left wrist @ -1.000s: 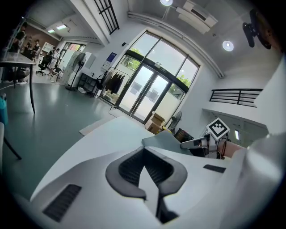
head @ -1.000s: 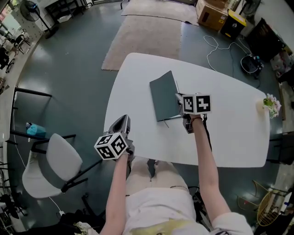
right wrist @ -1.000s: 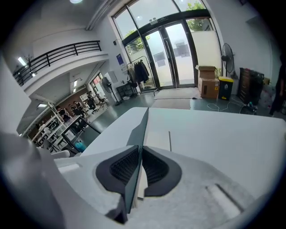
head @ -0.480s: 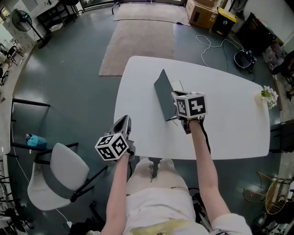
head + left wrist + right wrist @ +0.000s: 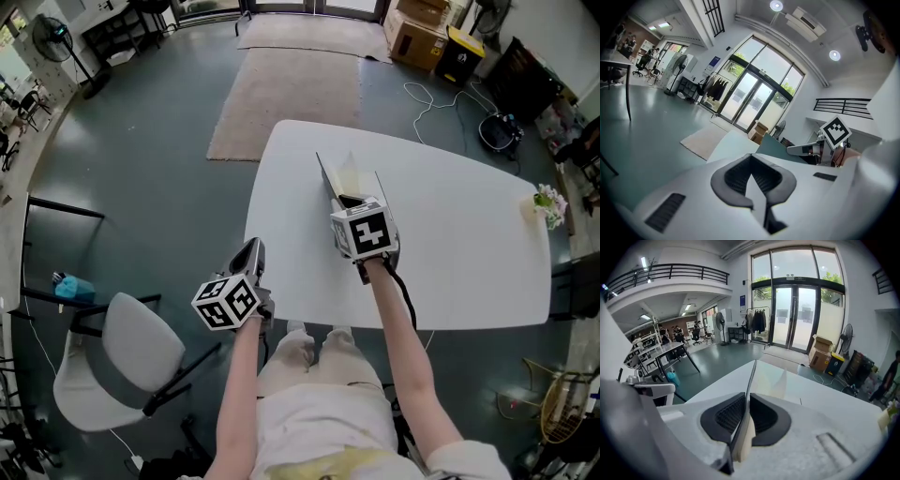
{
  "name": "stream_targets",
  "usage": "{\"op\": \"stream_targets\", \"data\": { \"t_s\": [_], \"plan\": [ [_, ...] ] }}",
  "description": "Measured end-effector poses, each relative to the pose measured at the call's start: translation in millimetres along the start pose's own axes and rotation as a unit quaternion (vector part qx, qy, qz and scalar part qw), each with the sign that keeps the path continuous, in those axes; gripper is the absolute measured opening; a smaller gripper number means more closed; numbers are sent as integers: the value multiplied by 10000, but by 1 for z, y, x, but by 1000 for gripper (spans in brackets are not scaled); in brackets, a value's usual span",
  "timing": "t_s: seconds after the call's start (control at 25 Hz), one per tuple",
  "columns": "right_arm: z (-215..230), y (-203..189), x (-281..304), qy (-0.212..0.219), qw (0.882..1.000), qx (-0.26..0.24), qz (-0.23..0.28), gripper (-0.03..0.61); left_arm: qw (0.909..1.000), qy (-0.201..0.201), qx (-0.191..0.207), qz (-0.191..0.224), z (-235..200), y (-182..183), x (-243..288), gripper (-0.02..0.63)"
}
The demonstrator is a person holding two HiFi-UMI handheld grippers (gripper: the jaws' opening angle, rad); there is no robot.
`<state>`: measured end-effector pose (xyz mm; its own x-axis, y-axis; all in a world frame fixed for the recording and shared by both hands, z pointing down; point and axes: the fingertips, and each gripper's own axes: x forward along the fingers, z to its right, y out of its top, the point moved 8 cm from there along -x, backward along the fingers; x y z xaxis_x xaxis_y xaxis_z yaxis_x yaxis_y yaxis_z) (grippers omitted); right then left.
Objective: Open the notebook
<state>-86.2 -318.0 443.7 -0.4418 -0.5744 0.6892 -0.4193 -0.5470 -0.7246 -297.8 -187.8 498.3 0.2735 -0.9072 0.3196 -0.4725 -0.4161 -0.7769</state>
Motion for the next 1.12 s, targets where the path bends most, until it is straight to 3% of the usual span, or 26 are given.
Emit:
{"op": "stream_targets", "data": {
  "t_s": [0.32, 1.12],
  "plan": [
    [-41, 6, 14, -338, 9976, -601, -82, 37, 9998, 97, -94, 111, -11, 2, -8, 0],
    [-113, -25, 86, -127, 9917, -1064, -713, 40, 9981, 509, -279, 206, -44, 4, -36, 0]
  ]
}}
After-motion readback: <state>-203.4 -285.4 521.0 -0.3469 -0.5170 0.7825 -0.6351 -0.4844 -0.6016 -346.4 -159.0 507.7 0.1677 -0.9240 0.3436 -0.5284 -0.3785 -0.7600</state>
